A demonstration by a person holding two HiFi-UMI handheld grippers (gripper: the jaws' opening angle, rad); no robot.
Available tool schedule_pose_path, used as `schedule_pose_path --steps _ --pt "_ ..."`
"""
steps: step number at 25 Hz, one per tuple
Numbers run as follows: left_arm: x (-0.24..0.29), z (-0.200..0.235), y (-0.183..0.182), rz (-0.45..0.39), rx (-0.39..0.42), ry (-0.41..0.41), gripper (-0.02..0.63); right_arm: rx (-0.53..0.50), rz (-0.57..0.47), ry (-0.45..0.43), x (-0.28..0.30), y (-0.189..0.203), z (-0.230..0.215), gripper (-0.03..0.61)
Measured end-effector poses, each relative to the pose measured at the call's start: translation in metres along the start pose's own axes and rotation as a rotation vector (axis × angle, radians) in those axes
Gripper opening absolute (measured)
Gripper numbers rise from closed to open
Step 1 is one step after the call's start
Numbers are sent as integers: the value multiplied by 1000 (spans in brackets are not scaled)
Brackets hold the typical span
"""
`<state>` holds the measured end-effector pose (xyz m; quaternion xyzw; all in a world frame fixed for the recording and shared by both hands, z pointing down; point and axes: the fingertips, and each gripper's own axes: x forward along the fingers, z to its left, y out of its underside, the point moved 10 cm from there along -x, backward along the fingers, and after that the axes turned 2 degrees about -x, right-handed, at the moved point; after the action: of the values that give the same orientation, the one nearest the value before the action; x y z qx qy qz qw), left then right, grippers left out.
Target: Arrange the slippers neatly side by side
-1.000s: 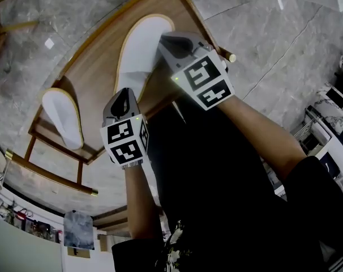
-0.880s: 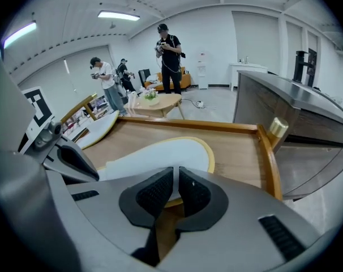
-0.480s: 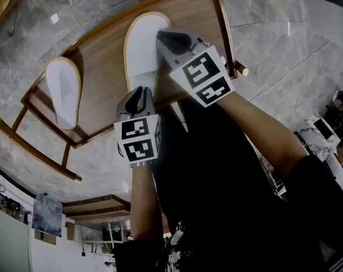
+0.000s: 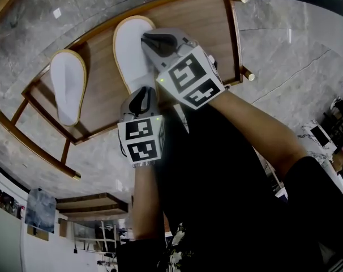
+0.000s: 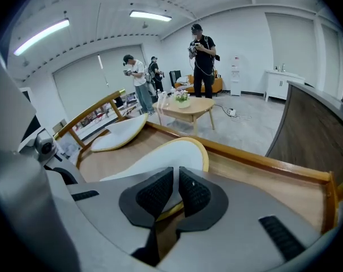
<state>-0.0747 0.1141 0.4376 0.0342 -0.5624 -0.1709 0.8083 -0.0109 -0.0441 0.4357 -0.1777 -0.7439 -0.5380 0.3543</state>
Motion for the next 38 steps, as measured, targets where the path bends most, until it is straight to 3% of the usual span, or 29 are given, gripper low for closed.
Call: schedule_pose_path --steps 8,15,19,24,31,38 --pt "-6 12 10 -43 -70 28 51 -60 3 -85 19 -11 31 21" --pt "-11 16 22 -70 -87 51 52 -94 5 -84 26 -11 44 21" --pt "-19 17 21 -110 -84 69 61 -71 -28 -82 20 -11 43 24" --pt "-45 23 13 -180 -30 85 95 0 -110 -42 -10 -21 34 77" --pt "-91 75 15 -232 56 -75 115 45 -166 79 -41 -22 19 57" --pt "-109 142 -14 -292 92 -172 127 69 -216 70 -44 -30 52 52"
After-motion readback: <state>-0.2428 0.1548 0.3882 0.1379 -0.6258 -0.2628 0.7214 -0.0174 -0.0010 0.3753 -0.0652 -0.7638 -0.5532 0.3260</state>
